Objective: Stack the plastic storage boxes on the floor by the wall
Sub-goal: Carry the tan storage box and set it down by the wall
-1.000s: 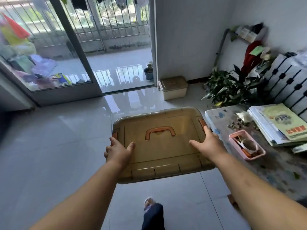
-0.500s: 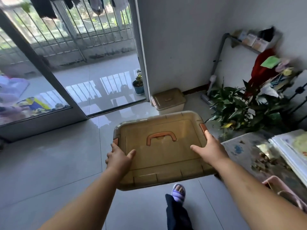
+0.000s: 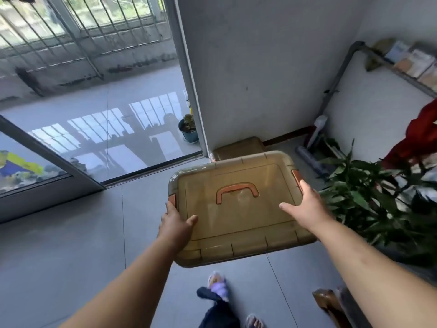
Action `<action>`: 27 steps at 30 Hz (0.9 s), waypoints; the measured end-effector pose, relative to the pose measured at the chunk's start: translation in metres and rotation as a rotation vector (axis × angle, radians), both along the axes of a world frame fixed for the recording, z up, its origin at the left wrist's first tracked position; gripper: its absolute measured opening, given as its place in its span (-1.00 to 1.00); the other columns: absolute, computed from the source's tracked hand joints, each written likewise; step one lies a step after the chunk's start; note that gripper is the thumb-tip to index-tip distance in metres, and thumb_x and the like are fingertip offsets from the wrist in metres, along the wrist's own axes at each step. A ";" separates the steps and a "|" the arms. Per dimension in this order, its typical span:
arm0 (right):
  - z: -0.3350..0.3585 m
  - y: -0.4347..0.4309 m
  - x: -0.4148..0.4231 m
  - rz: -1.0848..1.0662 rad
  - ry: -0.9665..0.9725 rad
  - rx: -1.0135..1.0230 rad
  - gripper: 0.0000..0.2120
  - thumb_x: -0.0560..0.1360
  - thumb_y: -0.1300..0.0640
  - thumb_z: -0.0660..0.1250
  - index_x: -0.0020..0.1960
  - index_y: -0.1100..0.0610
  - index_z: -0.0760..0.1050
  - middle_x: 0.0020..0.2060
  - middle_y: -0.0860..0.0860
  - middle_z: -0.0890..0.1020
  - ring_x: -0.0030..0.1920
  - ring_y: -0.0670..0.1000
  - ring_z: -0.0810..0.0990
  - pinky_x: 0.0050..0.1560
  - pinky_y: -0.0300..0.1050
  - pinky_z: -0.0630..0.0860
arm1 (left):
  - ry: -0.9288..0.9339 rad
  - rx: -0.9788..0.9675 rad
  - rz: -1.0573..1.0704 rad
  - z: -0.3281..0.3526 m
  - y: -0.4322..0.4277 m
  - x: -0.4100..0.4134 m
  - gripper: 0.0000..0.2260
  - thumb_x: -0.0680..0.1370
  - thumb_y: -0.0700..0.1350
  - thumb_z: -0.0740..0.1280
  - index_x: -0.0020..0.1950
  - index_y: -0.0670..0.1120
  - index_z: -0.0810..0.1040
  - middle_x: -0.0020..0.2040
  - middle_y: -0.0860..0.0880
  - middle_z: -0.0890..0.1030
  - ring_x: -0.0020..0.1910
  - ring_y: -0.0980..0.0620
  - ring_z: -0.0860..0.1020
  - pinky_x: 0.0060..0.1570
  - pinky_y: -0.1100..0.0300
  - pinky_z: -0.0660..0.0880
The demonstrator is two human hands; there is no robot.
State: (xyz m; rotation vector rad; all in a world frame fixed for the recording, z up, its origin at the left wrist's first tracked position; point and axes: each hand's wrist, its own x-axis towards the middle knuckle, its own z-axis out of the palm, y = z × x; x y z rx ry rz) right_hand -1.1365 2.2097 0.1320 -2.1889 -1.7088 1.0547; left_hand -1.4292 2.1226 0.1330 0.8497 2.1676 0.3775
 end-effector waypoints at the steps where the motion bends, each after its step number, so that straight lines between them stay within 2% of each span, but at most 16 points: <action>1: -0.005 0.026 -0.002 -0.005 0.006 0.001 -0.12 0.39 -0.07 0.48 0.55 0.07 0.09 0.45 0.16 0.32 0.40 0.24 0.36 0.35 0.19 0.38 | -0.020 0.005 -0.001 -0.005 0.025 -0.004 -0.20 0.53 0.07 0.37 0.60 -0.05 -0.04 0.47 -0.23 0.34 0.40 -0.28 0.38 0.36 -0.23 0.36; 5: -0.029 0.111 -0.012 -0.004 -0.020 -0.005 -0.10 0.39 -0.05 0.48 0.56 0.07 0.06 0.49 0.14 0.28 0.45 0.21 0.31 0.39 0.17 0.33 | -0.065 -0.010 -0.001 -0.026 0.110 -0.017 -0.24 0.52 0.02 0.39 0.57 -0.08 0.04 0.44 -0.21 0.39 0.37 -0.26 0.42 0.33 -0.19 0.40; 9: -0.067 0.195 -0.025 -0.074 0.009 -0.048 -0.09 0.39 -0.02 0.49 0.55 -0.03 0.01 0.51 0.10 0.25 0.45 0.21 0.30 0.36 0.25 0.37 | -0.122 -0.069 0.015 -0.059 0.196 -0.031 -0.32 0.52 -0.04 0.40 0.53 -0.09 0.13 0.40 -0.19 0.44 0.32 -0.25 0.47 0.28 -0.19 0.46; 15: -0.127 0.292 -0.035 -0.153 0.019 -0.072 -0.06 0.35 0.00 0.53 0.53 -0.10 0.02 0.50 0.09 0.26 0.45 0.21 0.31 0.32 0.27 0.40 | -0.279 -0.125 0.088 -0.104 0.298 -0.047 -0.46 0.45 -0.24 0.39 0.40 -0.06 0.33 0.16 -0.11 0.56 0.11 -0.15 0.57 0.10 -0.13 0.60; 19: -0.168 0.352 -0.028 -0.167 0.041 -0.091 -0.06 0.34 0.01 0.54 0.52 -0.13 0.02 0.48 0.09 0.30 0.42 0.22 0.35 0.31 0.26 0.40 | -0.368 -0.131 0.127 -0.141 0.354 -0.047 -0.44 0.37 -0.30 0.39 0.35 -0.09 0.38 0.16 -0.15 0.58 0.14 -0.19 0.58 0.10 -0.18 0.59; 23: -0.206 0.407 -0.026 -0.154 0.072 -0.100 -0.07 0.32 0.03 0.55 0.50 -0.16 0.05 0.46 0.07 0.34 0.41 0.19 0.37 0.31 0.26 0.41 | -0.437 -0.137 0.174 -0.179 0.398 -0.043 -0.47 0.39 -0.39 0.33 0.34 -0.14 0.40 0.16 -0.19 0.58 0.16 -0.21 0.57 0.11 -0.20 0.59; 27: -0.240 0.449 -0.027 -0.115 0.096 -0.073 -0.06 0.32 0.09 0.56 0.51 -0.09 0.07 0.44 0.06 0.36 0.39 0.16 0.39 0.27 0.13 0.41 | -0.445 -0.146 0.221 -0.210 0.425 -0.038 -0.48 0.40 -0.40 0.31 0.34 -0.14 0.37 0.15 -0.18 0.55 0.14 -0.19 0.55 0.08 -0.16 0.61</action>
